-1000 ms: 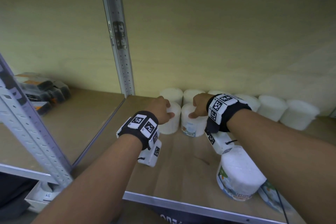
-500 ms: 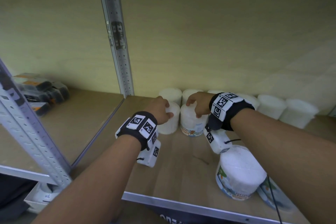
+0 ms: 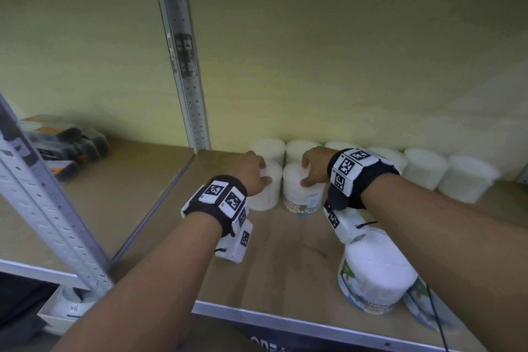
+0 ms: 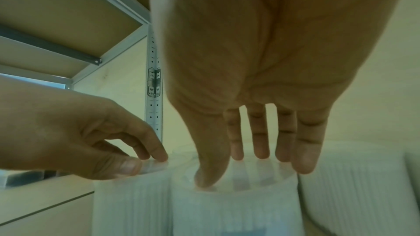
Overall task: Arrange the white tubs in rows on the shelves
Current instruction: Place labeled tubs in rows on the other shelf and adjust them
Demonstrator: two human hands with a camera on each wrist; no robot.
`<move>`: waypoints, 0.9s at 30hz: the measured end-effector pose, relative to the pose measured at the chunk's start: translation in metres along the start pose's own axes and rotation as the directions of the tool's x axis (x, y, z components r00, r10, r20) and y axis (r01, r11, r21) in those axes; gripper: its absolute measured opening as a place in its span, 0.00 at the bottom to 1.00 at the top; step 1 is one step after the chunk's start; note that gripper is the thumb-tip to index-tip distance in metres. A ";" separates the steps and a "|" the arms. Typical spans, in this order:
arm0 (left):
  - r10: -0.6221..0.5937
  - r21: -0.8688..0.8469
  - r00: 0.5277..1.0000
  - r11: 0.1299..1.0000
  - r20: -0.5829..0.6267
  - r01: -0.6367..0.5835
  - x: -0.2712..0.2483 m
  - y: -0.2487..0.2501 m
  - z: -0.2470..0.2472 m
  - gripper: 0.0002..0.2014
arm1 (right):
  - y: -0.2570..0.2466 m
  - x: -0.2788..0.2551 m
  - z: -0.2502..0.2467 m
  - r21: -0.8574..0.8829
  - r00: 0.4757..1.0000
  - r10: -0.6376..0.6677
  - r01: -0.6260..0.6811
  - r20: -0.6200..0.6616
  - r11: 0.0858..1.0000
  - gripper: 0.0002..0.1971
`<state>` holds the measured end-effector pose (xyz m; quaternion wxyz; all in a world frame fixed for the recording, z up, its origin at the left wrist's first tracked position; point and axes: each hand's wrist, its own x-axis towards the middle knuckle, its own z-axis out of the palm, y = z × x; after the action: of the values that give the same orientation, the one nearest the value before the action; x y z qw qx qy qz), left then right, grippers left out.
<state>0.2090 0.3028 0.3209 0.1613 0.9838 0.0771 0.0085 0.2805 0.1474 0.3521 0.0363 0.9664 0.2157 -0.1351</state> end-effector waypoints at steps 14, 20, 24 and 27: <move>0.007 0.017 1.000 1.000 0.005 -0.007 -0.001 0.000 0.001 0.24 | -0.002 -0.002 -0.002 -0.001 0.998 -0.054 0.054 0.018 0.999 0.29; 0.017 0.012 0.999 1.000 0.030 -0.017 0.001 -0.001 0.001 0.24 | -0.006 0.006 0.001 -0.037 1.000 -0.014 0.015 0.024 0.999 0.32; 0.026 0.042 0.997 0.999 0.079 -0.029 0.001 -0.005 -0.004 0.23 | -0.011 -0.001 -0.003 -0.054 0.999 0.010 -0.008 0.037 0.998 0.31; 0.036 0.082 0.991 0.995 0.131 -0.047 0.001 -0.007 -0.011 0.23 | 0.007 0.050 0.014 -0.150 0.999 -0.040 0.045 0.035 0.988 0.38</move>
<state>0.2082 0.3131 0.3290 0.1236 0.9897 0.0461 -0.0550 0.3234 0.1600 0.3250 0.1099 0.9537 0.2455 -0.1347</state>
